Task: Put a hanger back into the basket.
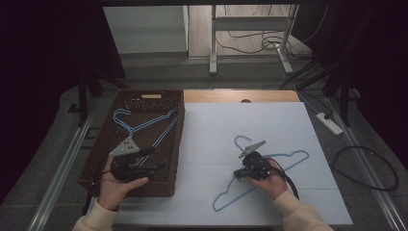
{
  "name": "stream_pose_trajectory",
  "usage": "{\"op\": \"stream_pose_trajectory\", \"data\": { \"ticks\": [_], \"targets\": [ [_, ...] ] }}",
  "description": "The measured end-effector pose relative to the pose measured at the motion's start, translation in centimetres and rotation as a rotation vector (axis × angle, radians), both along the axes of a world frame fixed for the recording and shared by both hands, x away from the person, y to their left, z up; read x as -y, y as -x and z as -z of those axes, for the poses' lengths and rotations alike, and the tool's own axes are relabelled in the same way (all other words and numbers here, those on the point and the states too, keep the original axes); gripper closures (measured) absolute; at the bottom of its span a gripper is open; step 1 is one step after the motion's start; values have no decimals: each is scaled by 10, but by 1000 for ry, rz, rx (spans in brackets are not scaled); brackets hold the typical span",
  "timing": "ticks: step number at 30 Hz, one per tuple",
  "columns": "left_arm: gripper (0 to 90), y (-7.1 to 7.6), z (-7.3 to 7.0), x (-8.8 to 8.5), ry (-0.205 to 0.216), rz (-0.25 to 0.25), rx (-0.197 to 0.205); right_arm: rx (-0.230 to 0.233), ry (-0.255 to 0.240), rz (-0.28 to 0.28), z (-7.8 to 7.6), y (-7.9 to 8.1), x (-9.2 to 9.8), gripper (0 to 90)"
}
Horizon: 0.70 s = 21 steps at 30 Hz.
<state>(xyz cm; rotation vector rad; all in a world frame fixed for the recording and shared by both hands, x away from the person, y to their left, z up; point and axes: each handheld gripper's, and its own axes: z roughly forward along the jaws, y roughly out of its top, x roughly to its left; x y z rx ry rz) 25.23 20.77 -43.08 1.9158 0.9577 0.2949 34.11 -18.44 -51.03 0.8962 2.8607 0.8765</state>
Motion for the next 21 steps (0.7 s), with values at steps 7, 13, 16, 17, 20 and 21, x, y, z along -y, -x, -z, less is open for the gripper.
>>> {"op": "stream_pose_trajectory", "data": {
  "ticks": [7,13,16,17,20,21],
  "targets": [
    [293,0,0,-1,1,-1,2,21,-21,21,-6,-4,6,900],
    [293,0,0,0,-1,3,0,111,-43,103,-24,-24,20,734],
    [293,0,0,0,0,3,0,115,-21,142,-27,-40,22,629],
    [293,0,0,0,0,2,1,117,-11,160,-27,-48,23,600],
    [293,0,0,-1,1,1,2,99,-6,192,-25,-63,21,564],
    [293,0,0,-1,1,2,2,90,-2,207,-23,-68,20,546]
  ]
}}
